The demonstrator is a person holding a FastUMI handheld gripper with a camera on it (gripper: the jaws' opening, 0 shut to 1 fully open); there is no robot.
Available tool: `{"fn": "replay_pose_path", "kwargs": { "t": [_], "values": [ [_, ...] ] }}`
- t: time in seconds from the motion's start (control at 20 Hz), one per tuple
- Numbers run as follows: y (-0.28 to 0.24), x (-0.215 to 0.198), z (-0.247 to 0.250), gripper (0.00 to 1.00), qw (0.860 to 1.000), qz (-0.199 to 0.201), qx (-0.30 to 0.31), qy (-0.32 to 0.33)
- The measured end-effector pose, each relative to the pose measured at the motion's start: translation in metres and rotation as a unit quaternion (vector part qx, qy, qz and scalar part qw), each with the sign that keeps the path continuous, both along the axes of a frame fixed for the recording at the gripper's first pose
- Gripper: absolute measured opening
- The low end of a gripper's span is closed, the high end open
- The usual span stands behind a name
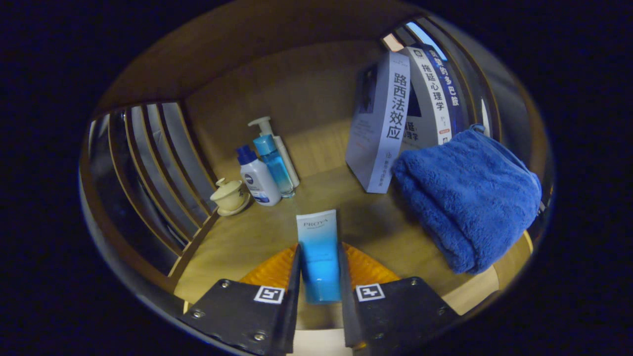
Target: Pull open the drawer, take out the items inside it, and place them on the countertop above the cabinet.
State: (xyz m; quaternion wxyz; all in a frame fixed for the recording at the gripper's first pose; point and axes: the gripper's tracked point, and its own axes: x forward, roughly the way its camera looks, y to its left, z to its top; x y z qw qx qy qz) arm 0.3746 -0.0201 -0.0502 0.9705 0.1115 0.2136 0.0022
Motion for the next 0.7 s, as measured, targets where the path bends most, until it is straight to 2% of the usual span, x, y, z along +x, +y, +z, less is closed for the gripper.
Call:
{"fn": "replay_pose_path", "kwargs": {
  "t": [0.25, 0.4, 0.7],
  "values": [
    [0.007, -0.021, 0.019, 0.80, 0.999, -0.002, -0.003, -0.031],
    [0.005, -0.050, 0.039, 0.98, 0.998, 0.000, -0.022, -0.055],
    [-0.019, -0.125, 0.085, 0.99, 0.990, -0.009, -0.085, -0.112]
  ]
}}
